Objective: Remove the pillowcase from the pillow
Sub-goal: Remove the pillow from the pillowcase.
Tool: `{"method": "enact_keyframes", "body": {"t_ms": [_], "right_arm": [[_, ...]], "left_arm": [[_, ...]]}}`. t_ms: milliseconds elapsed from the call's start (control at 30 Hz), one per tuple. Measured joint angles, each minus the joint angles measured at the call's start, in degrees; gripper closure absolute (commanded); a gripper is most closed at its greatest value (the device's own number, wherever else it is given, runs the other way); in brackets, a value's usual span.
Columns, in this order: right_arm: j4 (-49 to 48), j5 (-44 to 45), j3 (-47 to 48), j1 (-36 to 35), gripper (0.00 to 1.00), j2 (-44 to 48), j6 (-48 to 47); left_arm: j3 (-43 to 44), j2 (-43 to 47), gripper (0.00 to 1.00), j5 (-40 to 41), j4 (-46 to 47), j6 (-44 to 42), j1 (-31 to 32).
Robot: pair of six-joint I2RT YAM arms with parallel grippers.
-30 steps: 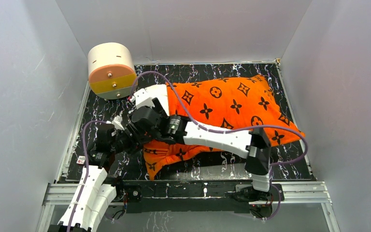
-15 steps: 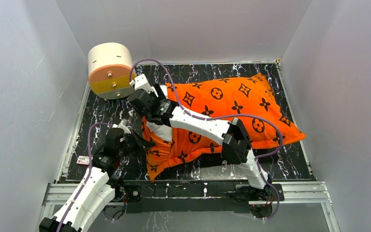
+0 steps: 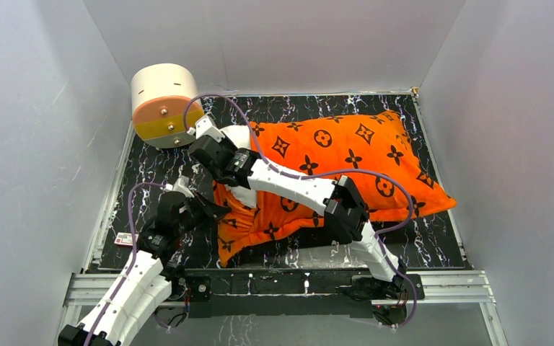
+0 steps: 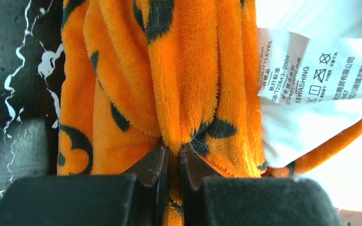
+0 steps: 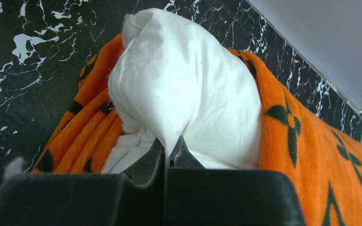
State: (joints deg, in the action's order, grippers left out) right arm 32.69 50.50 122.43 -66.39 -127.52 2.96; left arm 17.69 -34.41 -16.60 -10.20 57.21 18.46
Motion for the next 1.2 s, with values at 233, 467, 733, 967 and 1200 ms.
{"method": "enact_keyframes", "body": {"t_ms": [233, 467, 733, 967, 1200], "right_arm": [[2.99, -7.34, 6.62, 3.69, 1.0, 0.02, -3.65], [4.74, -14.84, 7.52, 8.09, 0.96, 1.36, -0.94], [6.4, -27.1, -1.66, 9.92, 0.93, 10.1, 6.86], [7.98, -31.04, -3.34, 10.14, 1.0, 12.83, 8.33], [16.96, -30.45, 7.5, 10.01, 1.0, 10.73, 5.86]], "left_arm": [[-0.11, 4.35, 1.0, 4.72, 2.89, 0.46, 0.0], [-2.89, 6.88, 1.0, 7.1, 0.44, 1.88, 0.02], [-2.1, 5.25, 1.0, 6.03, -3.06, 1.11, 0.61], [-2.1, 5.11, 1.0, 5.57, -4.37, 1.25, 0.81], [-3.13, 6.8, 1.0, 8.83, -3.04, 6.29, 0.81]]}}
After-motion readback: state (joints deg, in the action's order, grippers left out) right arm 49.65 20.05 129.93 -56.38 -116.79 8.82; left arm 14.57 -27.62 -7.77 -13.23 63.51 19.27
